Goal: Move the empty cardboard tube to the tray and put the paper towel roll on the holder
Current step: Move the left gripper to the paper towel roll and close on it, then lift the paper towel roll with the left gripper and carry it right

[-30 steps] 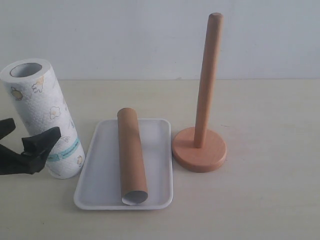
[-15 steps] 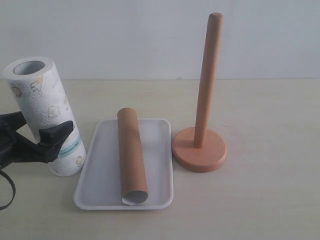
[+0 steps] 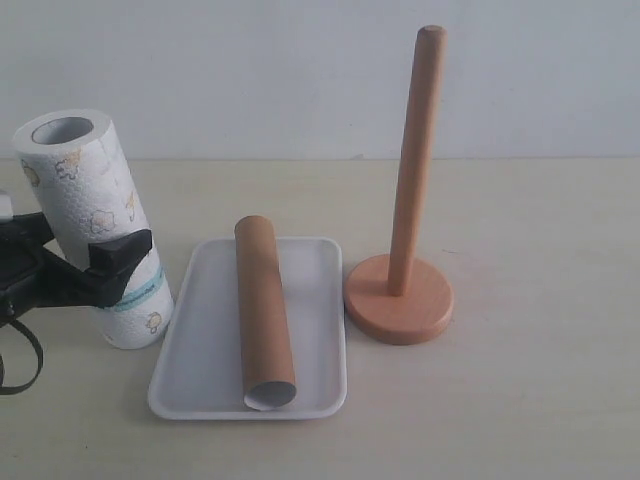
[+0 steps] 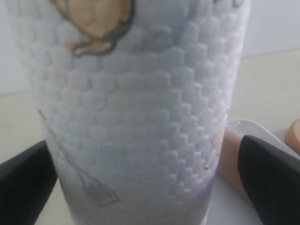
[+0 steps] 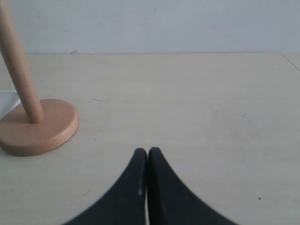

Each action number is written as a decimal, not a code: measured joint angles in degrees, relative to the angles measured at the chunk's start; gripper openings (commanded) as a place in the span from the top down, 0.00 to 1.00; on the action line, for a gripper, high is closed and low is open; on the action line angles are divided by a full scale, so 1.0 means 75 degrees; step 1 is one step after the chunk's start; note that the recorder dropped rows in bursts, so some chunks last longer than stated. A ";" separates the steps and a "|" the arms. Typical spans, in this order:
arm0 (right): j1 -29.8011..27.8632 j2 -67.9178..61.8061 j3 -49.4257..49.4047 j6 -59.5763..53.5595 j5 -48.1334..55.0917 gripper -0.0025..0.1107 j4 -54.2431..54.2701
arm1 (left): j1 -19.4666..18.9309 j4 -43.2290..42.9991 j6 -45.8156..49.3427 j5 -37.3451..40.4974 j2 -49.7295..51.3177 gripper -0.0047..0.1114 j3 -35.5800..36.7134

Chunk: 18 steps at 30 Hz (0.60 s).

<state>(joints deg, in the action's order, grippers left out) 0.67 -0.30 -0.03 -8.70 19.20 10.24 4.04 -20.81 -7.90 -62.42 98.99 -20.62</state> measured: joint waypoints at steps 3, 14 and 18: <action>0.0000 0.0000 0.0000 0.0000 0.0000 0.98 0.0000 | 0.0000 0.0029 0.0000 0.0130 0.0000 0.16 -0.0120; 0.0000 0.0000 0.0000 0.0000 -0.0034 0.98 0.0000 | 0.0000 0.0082 0.0079 0.0166 0.0000 0.92 -0.0158; 0.0000 0.0000 0.0000 0.0000 -0.0034 0.98 0.0000 | 0.0000 0.0036 0.0083 0.0298 -0.0119 0.92 -0.0158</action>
<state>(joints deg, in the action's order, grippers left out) 0.67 -0.30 -0.03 -8.70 18.94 10.24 4.04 -20.54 -7.27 -60.18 98.10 -21.81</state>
